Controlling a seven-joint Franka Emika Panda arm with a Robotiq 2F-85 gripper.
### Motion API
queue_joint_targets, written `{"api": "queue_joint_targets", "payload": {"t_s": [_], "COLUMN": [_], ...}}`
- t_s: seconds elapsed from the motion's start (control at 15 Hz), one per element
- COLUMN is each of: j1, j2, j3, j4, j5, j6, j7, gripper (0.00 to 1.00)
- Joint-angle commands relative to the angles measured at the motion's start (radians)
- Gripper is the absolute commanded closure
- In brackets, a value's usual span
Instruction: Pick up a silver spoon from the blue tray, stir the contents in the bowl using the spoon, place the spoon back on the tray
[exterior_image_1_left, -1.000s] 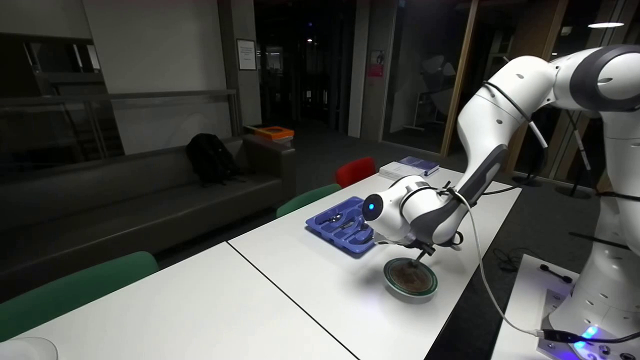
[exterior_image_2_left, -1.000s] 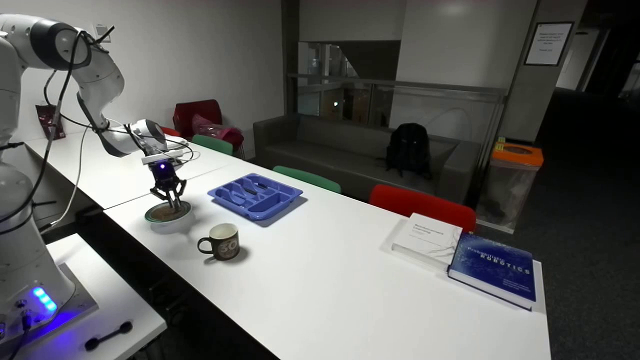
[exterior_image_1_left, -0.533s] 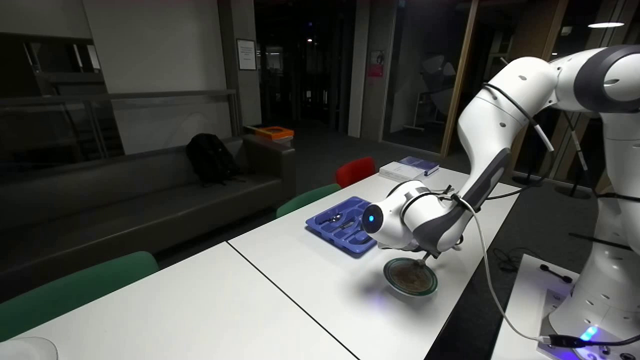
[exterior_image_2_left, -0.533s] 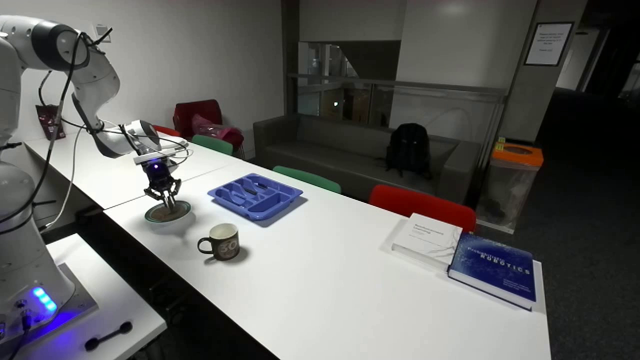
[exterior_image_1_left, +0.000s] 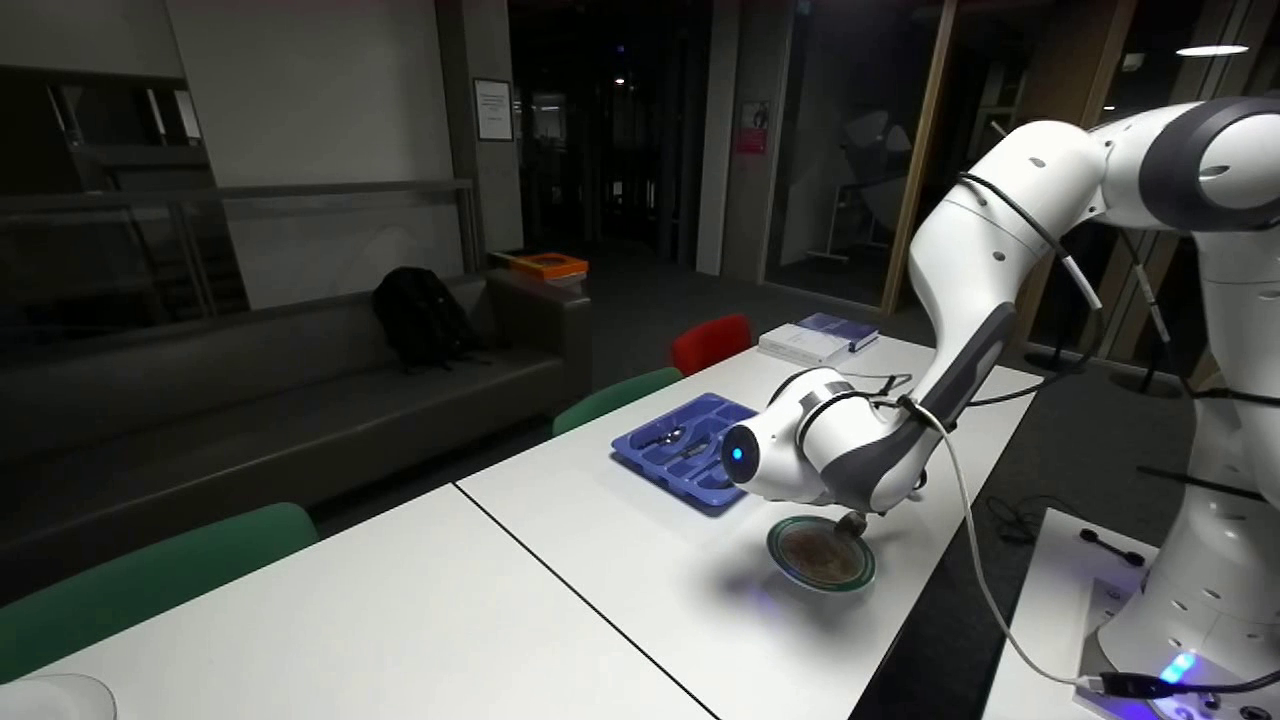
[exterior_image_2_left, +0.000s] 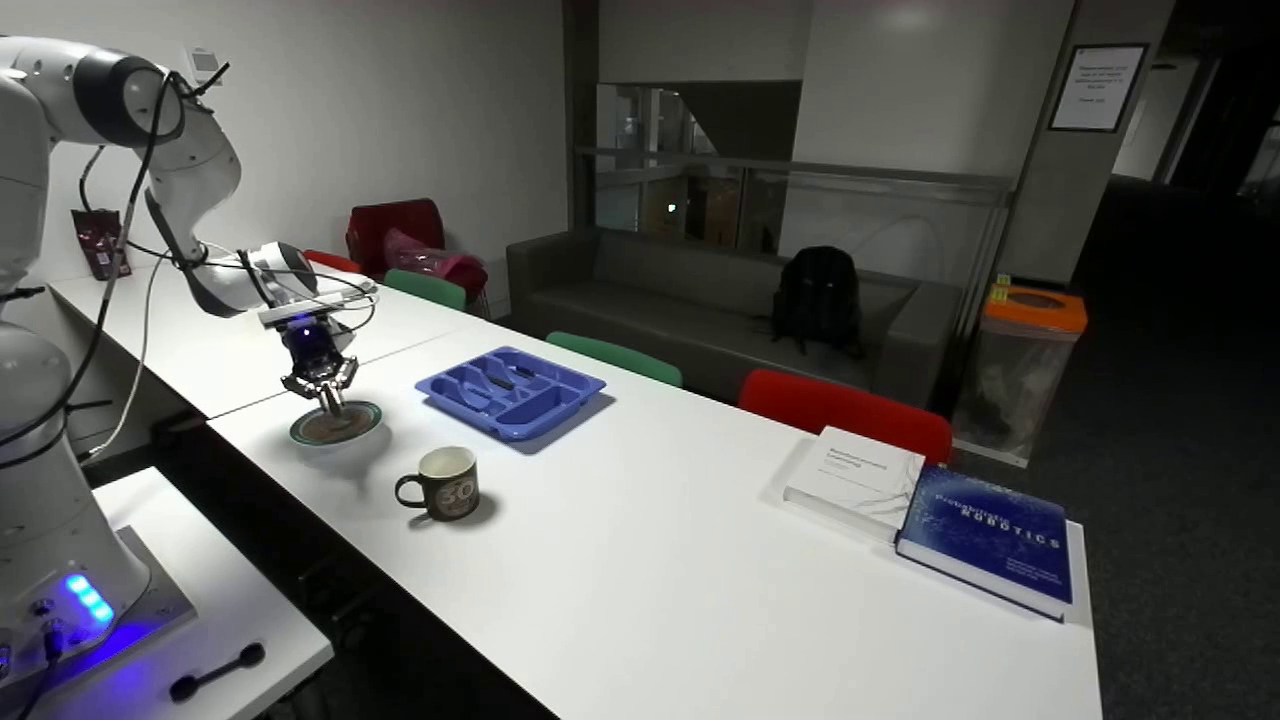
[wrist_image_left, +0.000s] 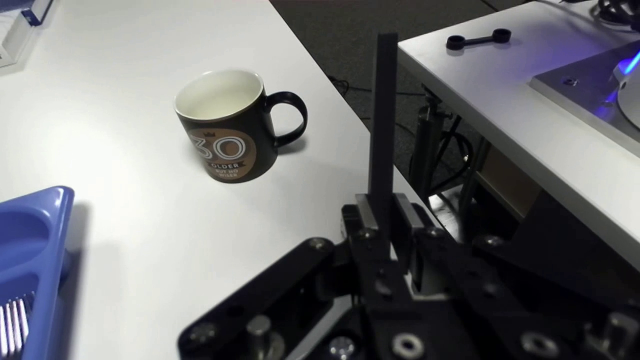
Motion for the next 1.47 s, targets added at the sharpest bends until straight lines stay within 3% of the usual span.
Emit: {"api": "queue_joint_targets", "payload": {"t_s": [0.0,0.47,1.4], "j1": [0.002,-0.001,-0.019], "j2": [0.019,0.049,0.134], "j3": [0.007,0.007,0.006], "j4": [0.044,0.099,0.167], "j5": [0.008,0.021,0.027], "j6": [-0.076,-0.125,-0.095], "j7": [0.008,0.001,-0.058], "gripper": [0.97,0.97,0.97]}}
